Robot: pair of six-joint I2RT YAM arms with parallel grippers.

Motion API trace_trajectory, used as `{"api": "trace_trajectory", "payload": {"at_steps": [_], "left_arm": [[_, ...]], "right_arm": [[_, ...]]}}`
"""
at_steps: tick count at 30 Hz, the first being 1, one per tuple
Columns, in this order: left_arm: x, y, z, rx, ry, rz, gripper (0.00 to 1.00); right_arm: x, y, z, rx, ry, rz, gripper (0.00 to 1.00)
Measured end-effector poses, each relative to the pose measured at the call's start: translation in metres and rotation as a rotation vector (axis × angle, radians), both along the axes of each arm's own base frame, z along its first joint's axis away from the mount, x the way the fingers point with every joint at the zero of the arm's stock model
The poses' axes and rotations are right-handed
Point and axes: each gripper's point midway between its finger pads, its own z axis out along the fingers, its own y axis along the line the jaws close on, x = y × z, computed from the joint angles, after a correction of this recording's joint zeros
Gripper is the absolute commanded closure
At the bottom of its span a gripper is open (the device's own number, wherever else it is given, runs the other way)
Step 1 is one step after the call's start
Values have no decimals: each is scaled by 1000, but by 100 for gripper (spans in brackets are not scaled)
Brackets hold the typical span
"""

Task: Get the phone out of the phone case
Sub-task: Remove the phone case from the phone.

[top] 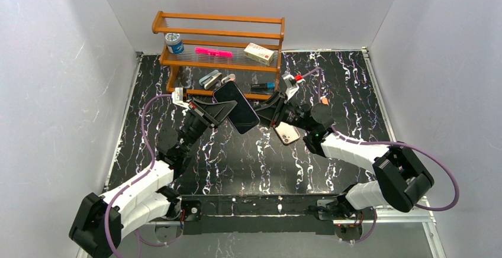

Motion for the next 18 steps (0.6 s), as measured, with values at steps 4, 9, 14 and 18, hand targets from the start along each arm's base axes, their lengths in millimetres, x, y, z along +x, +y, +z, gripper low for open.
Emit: {"api": "trace_trajectory", "payload": {"at_steps": [4,9,14,18], "left_arm": [[0,0,-2,2,-9,9,100],[8,-3,-11,23,8,28,80],[13,-17,-41,144,70,18,61],[16,-25,-69,281,121,13,40]], "right_arm": [[-1,0,0,-4,4,8,69],[1,-1,-3,-15,21,7,87],[15,-6,-16,-64,84,-53,99],[26,-17,-31,-104,152,-126,99]]}}
